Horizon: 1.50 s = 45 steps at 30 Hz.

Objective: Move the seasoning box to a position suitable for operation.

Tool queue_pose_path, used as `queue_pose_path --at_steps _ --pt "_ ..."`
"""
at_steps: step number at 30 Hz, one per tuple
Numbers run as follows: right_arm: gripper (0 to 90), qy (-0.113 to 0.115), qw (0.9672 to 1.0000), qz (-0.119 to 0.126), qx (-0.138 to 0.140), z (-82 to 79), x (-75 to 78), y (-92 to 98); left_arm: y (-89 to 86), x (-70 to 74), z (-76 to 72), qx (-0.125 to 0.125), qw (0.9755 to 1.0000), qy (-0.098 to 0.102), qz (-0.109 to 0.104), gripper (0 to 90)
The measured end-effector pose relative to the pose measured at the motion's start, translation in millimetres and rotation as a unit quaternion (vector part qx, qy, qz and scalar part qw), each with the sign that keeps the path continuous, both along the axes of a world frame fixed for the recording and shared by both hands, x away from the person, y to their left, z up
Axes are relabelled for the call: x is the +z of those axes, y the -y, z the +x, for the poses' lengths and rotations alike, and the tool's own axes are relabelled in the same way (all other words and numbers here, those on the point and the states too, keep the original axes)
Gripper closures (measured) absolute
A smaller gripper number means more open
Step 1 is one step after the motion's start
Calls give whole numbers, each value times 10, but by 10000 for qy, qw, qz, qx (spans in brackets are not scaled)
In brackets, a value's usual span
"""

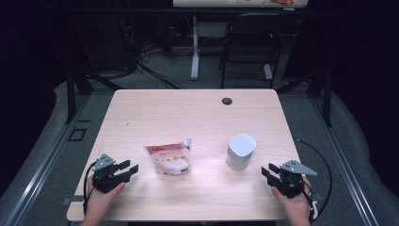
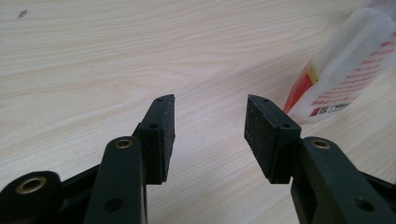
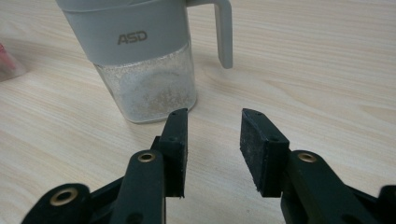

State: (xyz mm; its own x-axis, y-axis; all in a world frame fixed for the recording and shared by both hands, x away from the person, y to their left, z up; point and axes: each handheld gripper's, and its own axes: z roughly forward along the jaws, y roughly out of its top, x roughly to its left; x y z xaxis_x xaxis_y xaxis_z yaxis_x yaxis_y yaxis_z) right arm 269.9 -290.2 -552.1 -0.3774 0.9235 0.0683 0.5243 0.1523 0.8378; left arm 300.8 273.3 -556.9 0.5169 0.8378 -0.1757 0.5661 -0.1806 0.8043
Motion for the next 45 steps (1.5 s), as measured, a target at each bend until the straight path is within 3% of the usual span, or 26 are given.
queue_pose_path --at_steps 4,6,10,17,20,26,31,36,41,45 --pt "616 -17 10000 -50 17 -2 -15 7 28 -19 16 14 10000 -33 -19 553" --pt "576 76 9998 -178 -13 -6 -11 1 54 -31 -9 -4 10000 -27 -35 573" --pt "558 253 9996 -151 -16 1 11 -18 69 -2 -38 -35 10000 30 -33 584" --pt "630 249 9996 -105 125 13 24 -39 41 -1 -49 97 9999 24 -107 548" --pt "672 335 9993 10 155 95 35 -34 1 3 -65 61 9999 -14 -144 548" --pt "680 218 9996 44 156 281 0 -28 -12 9 -92 128 9997 50 -194 549" --pt "674 339 9993 -142 120 472 75 -76 2 7 -84 40 9998 -5 -184 561" --pt "695 300 9990 -298 141 614 68 -106 2 -5 -92 15 9999 -33 -137 565" --pt "713 238 9992 -295 137 768 17 -110 -4 1 -107 19 9999 10 -142 567" --pt "718 266 9990 -208 292 831 36 -129 -16 -10 -109 50 9999 -32 -136 567"
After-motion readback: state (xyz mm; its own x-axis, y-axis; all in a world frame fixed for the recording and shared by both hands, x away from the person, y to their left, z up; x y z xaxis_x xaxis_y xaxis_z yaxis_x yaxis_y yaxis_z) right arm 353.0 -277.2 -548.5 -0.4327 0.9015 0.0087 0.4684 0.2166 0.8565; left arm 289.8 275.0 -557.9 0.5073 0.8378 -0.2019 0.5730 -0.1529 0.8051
